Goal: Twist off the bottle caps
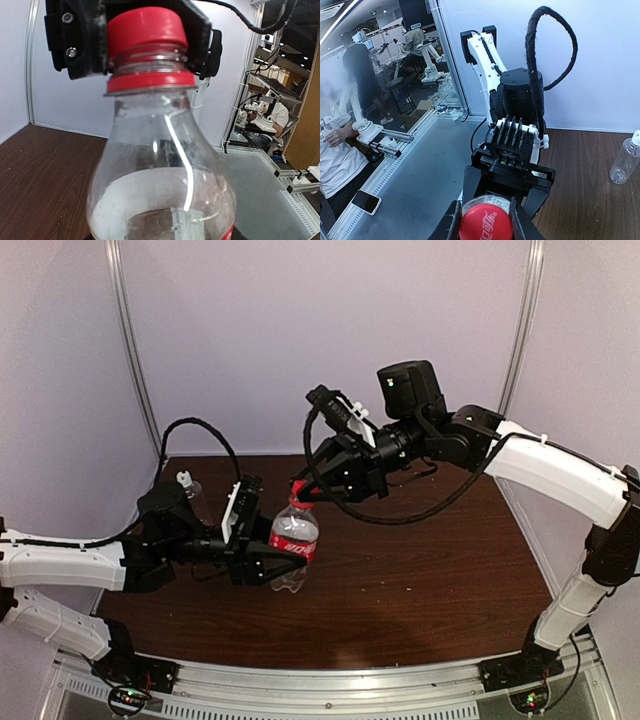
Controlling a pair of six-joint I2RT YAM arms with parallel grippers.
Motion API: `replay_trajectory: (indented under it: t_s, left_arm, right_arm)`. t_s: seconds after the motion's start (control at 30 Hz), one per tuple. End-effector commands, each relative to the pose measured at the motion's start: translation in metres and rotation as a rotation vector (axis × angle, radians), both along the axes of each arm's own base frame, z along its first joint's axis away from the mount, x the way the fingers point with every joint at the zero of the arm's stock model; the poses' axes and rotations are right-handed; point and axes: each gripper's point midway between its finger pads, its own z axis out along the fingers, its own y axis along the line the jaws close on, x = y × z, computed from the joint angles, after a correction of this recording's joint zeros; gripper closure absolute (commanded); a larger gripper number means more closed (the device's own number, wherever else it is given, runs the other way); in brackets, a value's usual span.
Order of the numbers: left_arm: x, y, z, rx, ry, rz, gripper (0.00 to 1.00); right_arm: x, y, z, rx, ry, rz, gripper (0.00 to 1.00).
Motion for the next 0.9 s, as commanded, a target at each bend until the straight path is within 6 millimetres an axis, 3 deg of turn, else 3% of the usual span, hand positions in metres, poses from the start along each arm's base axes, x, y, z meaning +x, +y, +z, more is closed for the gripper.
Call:
replay_trajectory:
  t_s: [0.0,0.87]
  left_arm:
    - [-0.018,0.005,0.025,-0.1,-0.067,-0.089,0.64]
    - [-0.025,0.001,0.026,-0.098,-0.03,-0.161,0.64]
  right_arm:
    - [0.005,-0.014,0.023,0.065,-0.058,0.004,0.76]
    - [0.008,-0.029,0.036,0.081,-0.12,-0.02,0.68]
